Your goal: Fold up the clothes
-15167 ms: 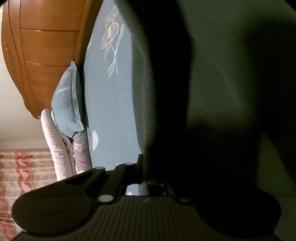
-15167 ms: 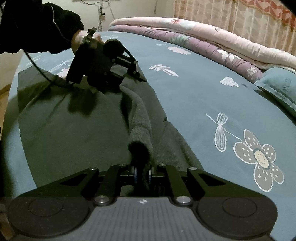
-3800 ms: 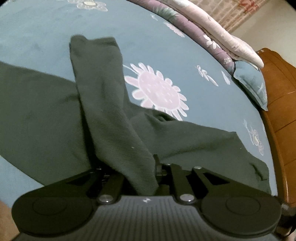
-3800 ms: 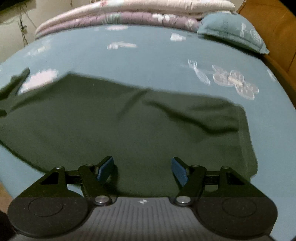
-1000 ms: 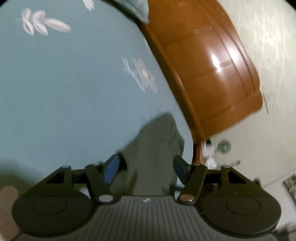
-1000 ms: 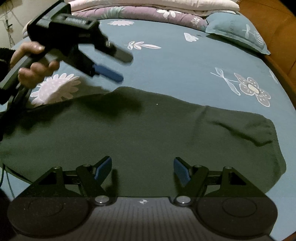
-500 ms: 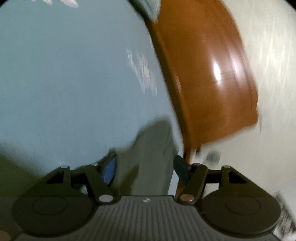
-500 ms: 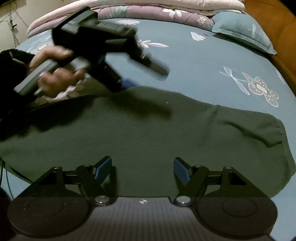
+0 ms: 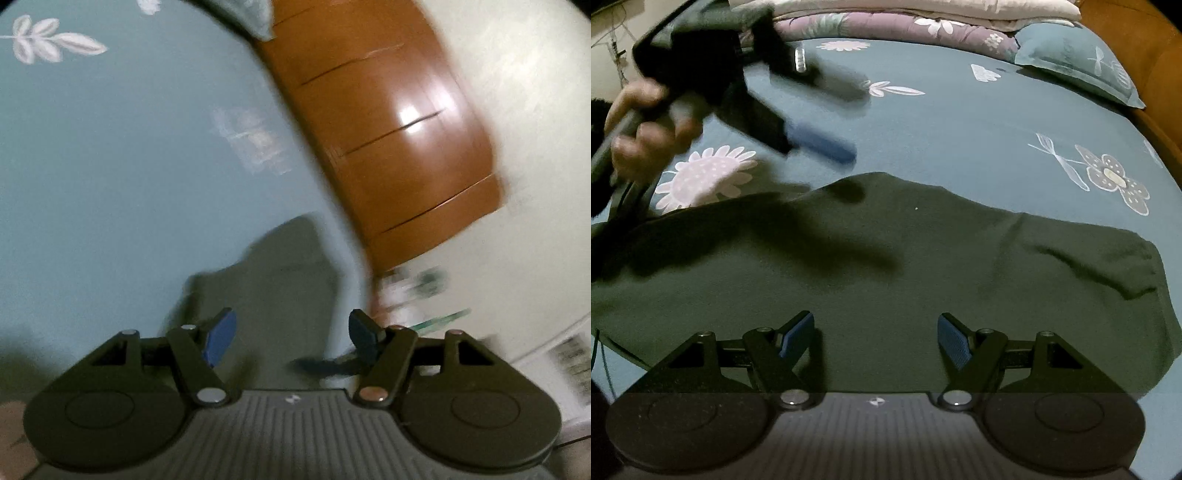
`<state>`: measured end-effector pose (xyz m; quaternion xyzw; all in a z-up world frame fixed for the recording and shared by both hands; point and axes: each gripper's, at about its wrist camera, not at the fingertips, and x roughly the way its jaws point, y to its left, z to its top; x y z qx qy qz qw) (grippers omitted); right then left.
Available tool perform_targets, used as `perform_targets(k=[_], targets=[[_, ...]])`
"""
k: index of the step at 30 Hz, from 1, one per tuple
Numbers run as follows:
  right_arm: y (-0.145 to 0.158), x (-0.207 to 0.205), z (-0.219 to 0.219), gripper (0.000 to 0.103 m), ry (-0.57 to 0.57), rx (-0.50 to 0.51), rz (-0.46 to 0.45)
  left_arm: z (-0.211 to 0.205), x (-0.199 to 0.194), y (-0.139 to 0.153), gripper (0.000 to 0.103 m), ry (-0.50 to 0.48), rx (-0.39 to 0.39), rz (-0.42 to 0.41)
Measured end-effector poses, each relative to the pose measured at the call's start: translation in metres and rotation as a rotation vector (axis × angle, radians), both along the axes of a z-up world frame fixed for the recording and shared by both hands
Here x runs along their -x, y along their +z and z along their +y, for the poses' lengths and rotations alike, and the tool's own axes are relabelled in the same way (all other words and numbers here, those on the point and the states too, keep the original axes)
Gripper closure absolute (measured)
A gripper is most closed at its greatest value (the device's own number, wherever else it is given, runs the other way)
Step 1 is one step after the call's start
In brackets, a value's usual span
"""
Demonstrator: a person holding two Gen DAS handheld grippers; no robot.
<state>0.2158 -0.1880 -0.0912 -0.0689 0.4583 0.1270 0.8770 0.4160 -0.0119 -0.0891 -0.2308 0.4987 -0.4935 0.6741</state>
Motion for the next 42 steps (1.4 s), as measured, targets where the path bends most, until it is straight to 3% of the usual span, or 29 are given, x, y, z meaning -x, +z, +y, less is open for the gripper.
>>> perform_targets(k=[1,4,8,10,12,13,14,16,18,22,25,27,29,33,36,40,42], targets=[[0.0,0.0,-0.001,0.025,0.0,0.001,-0.001,0.004,0.0,0.0,0.056,0.034,-0.034,-0.015],[0.0,0.001,-0.006,0.025,-0.001,0.003,-0.005,0.014,0.0,0.001,0.052,0.135,-0.138,-0.06],[-0.001,0.004,-0.021,0.025,-0.028,-0.033,-0.005,0.021,0.008,0.021,0.039,0.11,0.022,-0.056],[-0.003,0.004,-0.027,0.025,-0.035,-0.038,-0.006,0.017,0.021,0.018,0.039,0.076,-0.004,-0.052],[-0.004,0.004,-0.032,0.025,-0.038,-0.044,-0.007,0.014,0.03,-0.001,0.039,0.081,-0.114,-0.008],[-0.004,0.005,-0.034,0.025,-0.035,-0.051,-0.011,0.013,0.03,-0.008,0.049,0.11,-0.193,-0.004],[-0.004,0.005,-0.037,0.025,-0.032,-0.056,-0.015,0.019,0.032,-0.01,0.066,0.141,-0.221,-0.025],[-0.003,0.007,-0.046,0.025,-0.03,-0.056,-0.024,0.034,0.038,0.0,0.062,0.257,-0.293,-0.042],[-0.002,0.006,-0.055,0.025,-0.027,-0.059,-0.031,0.039,0.049,0.011,0.059,0.298,-0.315,-0.084],[0.0,-0.006,-0.069,0.025,-0.007,-0.085,-0.05,0.038,0.075,0.021,0.045,0.258,-0.215,-0.103],[0.005,-0.018,-0.073,0.027,0.033,-0.106,-0.085,0.031,0.089,0.015,0.045,0.253,-0.281,-0.103],[0.009,-0.028,-0.074,0.034,0.069,-0.12,-0.11,0.021,0.098,0.007,0.046,0.296,-0.341,-0.098],[0.015,-0.048,-0.071,0.05,0.121,-0.135,-0.135,0.023,0.109,0.002,0.045,0.315,-0.333,-0.118],[0.027,-0.089,-0.064,0.052,0.225,-0.168,-0.176,0.027,0.129,-0.006,0.044,0.387,-0.31,-0.151],[0.02,-0.127,-0.047,0.052,0.302,-0.193,-0.14,0.03,0.133,-0.007,0.042,0.426,-0.294,-0.16],[-0.008,-0.149,-0.021,0.053,0.414,-0.112,-0.056,0.03,0.136,-0.004,0.042,0.46,-0.278,-0.167],[-0.016,-0.145,-0.018,0.053,0.456,-0.092,-0.056,0.028,0.139,-0.003,0.042,0.457,-0.286,-0.192]])
